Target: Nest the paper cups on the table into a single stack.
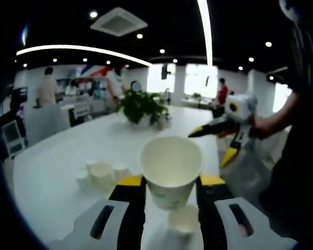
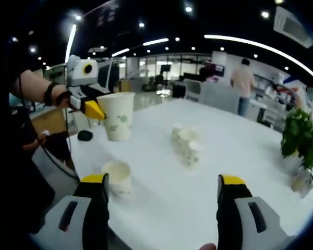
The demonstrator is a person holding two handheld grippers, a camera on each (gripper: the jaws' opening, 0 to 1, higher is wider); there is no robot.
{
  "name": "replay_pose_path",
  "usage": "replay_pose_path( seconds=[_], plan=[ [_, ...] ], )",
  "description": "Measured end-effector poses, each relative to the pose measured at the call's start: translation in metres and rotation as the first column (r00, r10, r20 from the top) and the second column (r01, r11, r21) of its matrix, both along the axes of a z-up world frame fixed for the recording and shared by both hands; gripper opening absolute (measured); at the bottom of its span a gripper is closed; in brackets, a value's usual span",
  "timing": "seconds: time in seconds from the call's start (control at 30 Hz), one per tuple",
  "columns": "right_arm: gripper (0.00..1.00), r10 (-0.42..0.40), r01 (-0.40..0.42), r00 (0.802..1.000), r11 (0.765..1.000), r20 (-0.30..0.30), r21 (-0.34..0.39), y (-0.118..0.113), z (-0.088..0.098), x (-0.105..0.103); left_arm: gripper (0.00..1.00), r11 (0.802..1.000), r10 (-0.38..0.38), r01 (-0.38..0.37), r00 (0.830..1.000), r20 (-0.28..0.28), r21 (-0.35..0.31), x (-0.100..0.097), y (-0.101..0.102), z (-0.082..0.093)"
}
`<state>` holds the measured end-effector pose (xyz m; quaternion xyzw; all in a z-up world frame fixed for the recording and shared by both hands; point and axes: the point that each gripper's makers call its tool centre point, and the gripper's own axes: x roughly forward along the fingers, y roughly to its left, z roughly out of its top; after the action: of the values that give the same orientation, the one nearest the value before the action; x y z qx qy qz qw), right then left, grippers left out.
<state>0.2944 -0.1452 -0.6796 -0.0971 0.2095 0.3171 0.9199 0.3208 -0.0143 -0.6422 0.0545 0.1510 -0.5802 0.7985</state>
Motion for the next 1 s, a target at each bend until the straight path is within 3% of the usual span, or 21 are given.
replay_pose_path(
  seconds=[0.77, 1.0],
  plan=[
    [0.83, -0.014, 0.014, 1.0, 1.0, -0.014, -0.007, -0.006, -0.007, -0.001, 0.37, 0.998, -0.047, 0.05, 0.997, -0.064, 0.049, -0.028, -0.009, -0.051],
    [0.89, -0.038, 0.038, 0.999, 0.999, -0.012, 0.002, -0.01, -0.006, 0.0, 0.37, 0.998, -0.045, 0.049, 0.995, -0.085, 0.044, -0.031, -0.009, -0.058]
  ],
)
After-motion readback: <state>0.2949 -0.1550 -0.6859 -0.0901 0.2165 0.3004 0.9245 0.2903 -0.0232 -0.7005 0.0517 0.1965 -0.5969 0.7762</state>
